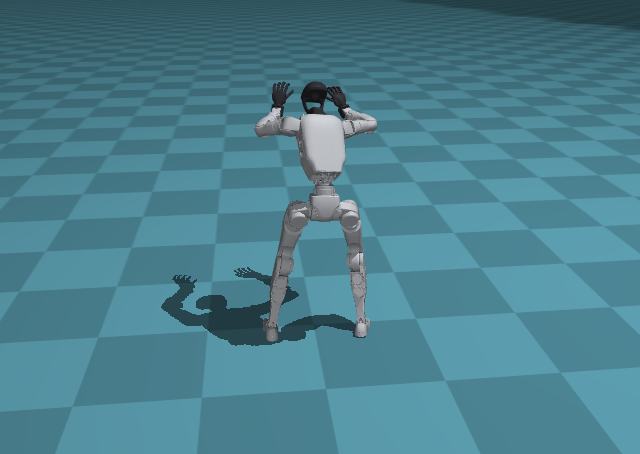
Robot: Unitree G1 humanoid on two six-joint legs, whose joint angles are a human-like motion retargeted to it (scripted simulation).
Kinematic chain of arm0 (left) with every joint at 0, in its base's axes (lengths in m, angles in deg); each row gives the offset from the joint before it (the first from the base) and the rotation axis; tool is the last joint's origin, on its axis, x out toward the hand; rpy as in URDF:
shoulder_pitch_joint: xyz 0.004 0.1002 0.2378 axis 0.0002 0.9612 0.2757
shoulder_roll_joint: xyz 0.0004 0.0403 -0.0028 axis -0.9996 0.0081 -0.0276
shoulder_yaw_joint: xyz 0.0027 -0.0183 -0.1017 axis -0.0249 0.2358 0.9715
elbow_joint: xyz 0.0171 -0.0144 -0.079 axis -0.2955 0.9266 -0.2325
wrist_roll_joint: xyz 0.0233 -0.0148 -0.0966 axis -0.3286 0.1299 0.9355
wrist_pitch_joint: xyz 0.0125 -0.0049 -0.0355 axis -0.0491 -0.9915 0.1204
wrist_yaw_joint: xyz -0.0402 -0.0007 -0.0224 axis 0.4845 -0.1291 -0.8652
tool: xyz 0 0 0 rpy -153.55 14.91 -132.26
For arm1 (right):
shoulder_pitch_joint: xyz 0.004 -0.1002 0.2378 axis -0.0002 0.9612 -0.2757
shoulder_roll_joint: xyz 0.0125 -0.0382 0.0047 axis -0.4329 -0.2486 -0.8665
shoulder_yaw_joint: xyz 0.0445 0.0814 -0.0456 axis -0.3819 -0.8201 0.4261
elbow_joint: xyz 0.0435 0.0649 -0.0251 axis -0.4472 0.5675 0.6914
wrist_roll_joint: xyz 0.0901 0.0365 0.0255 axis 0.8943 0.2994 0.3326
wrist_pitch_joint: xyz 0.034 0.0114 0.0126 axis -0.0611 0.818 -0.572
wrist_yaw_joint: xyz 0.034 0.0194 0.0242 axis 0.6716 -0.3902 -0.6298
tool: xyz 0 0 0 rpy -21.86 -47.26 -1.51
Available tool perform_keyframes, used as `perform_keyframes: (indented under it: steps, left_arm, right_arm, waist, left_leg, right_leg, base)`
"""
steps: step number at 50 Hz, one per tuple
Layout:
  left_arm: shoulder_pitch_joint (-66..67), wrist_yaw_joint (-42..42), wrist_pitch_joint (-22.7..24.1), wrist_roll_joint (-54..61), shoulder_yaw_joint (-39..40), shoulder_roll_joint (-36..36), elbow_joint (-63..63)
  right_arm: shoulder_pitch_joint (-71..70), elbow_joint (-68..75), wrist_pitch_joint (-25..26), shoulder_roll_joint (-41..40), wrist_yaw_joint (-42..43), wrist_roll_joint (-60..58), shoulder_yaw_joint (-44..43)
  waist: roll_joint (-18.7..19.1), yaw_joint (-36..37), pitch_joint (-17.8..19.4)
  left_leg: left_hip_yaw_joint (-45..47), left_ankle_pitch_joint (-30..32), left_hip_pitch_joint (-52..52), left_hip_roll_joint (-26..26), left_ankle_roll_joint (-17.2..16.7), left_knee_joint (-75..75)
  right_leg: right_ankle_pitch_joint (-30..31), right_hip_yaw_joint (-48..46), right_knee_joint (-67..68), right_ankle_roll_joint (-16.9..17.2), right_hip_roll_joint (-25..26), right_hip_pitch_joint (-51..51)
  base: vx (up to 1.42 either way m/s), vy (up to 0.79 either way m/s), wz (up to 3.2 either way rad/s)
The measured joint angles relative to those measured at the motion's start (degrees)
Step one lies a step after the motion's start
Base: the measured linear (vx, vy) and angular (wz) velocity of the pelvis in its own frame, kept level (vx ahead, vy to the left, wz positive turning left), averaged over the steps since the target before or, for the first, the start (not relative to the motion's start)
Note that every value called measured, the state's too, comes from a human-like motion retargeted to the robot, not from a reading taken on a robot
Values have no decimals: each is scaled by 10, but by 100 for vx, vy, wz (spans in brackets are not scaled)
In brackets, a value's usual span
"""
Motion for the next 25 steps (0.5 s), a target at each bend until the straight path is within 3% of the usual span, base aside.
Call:
perform_keyframes:
  steps: [1, 2, 3, 5, 6, 10, 13, 16, 17, 18, 20, 21, 22, 23, 24, 25]
  left_arm:
    - [-45, 11, 44, 51, -59, -33, 82]
    - [-82, 7, 65, 86, -102, -42, 154]
    - [-106, -23, 42, 88, -112, -3, 204]
    - [-131, 10, 131, 175, -123, 28, 330]
    - [-126, -3, 159, 213, -145, 38, 381]
    - [-91, -59, 187, 291, -157, 107, 532]
    - [-13, -59, 198, 286, -124, 121, 518]
    - [127, -24, 212, 235, -53, 106, 400]
    - [177, -24, 193, 201, -26, 106, 347]
    - [212, -50, 116, 139, -4, 120, 283]
    - [324, -55, 84, 68, 62, 130, 182]
    - [369, -35, 65, 45, 92, 173, 136]
    - [438, -15, 77, 26, 130, 182, 93]
    - [554, 5, 149, 17, 186, 125, 57]
    - [638, -15, 154, -10, 230, 119, 16]
    - [706, -57, 126, -48, 267, 136, -28]
  right_arm:
    - [-85, 107, 0, -148, 13, -11, 54]
    - [-156, 188, -7, -243, 16, 2, 115]
    - [-198, 218, -27, -234, 0, 64, 189]
    - [-184, 359, -28, -352, -28, 12, 104]
    - [-159, 408, -37, -401, -23, 31, 84]
    - [-95, 536, -65, -505, -51, 98, 47]
    - [-26, 509, -85, -507, -36, 108, 29]
    - [88, 385, -100, -460, 4, 88, -12]
    - [121, 318, -109, -407, 9, 99, 0]
    - [126, 217, -123, -288, -1, 153, 73]
    - [208, 109, -135, -187, 6, 154, 56]
    - [272, 78, -112, -119, -4, 131, 0]
    - [354, 56, -103, -111, -5, 86, -77]
    - [469, 49, -121, -220, 11, -1, -200]
    - [588, 5, -135, -209, 18, -1, -277]
    - [709, -57, -147, -139, 19, 42, -331]
  waist:
    - [-25, -49, 0]
    - [-38, -77, 0]
    - [-27, -66, 0]
    - [-8, -76, 0]
    - [-19, -87, 0]
    - [-24, -97, 0]
    - [-18, -95, 0]
    - [-13, -93, 0]
    - [-7, -85, 0]
    - [7, -62, 0]
    - [24, -48, 0]
    - [57, -24, 0]
    - [63, -23, 0]
    - [17, -69, 0]
    - [2, -78, 0]
    - [3, -70, 0]
  left_leg:
    - [4, -6, 10, -5, 11, 15]
    - [6, -12, 15, -9, 16, 27]
    - [3, -14, 8, -10, 8, 33]
    - [4, -24, 11, -7, 8, 56]
    - [5, -31, 22, -7, 9, 68]
    - [5, -45, 24, -6, 11, 95]
    - [5, -48, 20, -4, 14, 104]
    - [6, -52, 21, -2, 19, 108]
    - [5, -52, 15, -2, 19, 108]
    - [2, -48, -11, -1, 16, 103]
    - [0, -50, -35, 3, 19, 105]
    - [-1, -49, -50, 5, 15, 104]
    - [0, -54, -59, 8, 12, 117]
    - [5, -72, -59, 12, 12, 158]
    - [5, -74, -57, 5, 17, 154]
    - [2, -70, -55, -6, 26, 128]
  right_leg:
    - [-15, 9, 21, -15, -6, 4]
    - [-26, 14, 37, -22, -12, 5]
    - [-26, 11, 41, -14, -14, 2]
    - [-37, 13, 55, -21, -14, 9]
    - [-45, 15, 63, -20, -14, 20]
    - [-60, 19, 83, -24, -16, 25]
    - [-62, 20, 85, -26, -13, 23]
    - [-63, 21, 83, -26, -11, 26]
    - [-60, 21, 80, -24, -9, 22]
    - [-50, 18, 72, -18, -6, -3]
    - [-45, 17, 67, -20, -1, -23]
    - [-39, 14, 61, -17, 1, -34]
    - [-42, 15, 70, -18, 1, -42]
    - [-62, 21, 111, -28, -4, -44]
    - [-67, 25, 112, -28, -8, -45]
    - [-64, 27, 92, -24, -11, -45]
  base:
    - [-8, 0, -6]
    - [-7, -1, 0]
    - [0, 0, 0]
    - [0, 0, 0]
    - [0, 0, -20]
    - [0, 0, 0]
    - [0, 0, 0]
    - [0, 0, 0]
    - [0, 0, 0]
    - [0, 0, 0]
    - [0, 0, 0]
    - [6, 4, -2]
    - [9, 2, -11]
    - [8, 0, -9]
    - [0, 0, 0]
    - [5, 0, 1]
